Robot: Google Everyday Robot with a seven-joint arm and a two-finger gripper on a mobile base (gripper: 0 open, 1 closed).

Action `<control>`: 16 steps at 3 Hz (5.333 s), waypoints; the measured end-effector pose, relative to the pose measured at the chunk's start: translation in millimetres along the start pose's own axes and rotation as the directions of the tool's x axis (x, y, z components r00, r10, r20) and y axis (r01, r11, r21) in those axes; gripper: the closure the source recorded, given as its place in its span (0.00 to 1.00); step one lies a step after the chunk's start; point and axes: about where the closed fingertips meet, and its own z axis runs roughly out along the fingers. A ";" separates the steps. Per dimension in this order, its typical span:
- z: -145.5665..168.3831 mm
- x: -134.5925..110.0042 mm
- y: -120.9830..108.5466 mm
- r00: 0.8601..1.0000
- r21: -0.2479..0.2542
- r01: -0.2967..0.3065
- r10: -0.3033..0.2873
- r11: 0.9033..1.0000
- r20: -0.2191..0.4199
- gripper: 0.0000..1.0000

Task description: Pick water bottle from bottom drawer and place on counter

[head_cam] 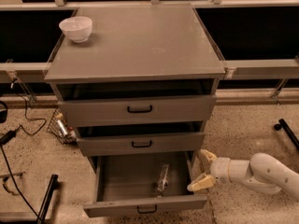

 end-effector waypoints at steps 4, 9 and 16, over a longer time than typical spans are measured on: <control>16.7 -2.5 -30.2 0.917 -0.122 0.335 -0.294 0.934 0.268 0.00; -6.4 -14.0 -10.8 0.525 0.283 0.733 -0.779 0.619 0.344 0.00; -2.3 -14.1 -29.2 0.006 0.346 0.937 -0.993 0.047 0.117 0.00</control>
Offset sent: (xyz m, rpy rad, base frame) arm 0.0251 -0.0003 -0.0042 0.3252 -0.4195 0.5544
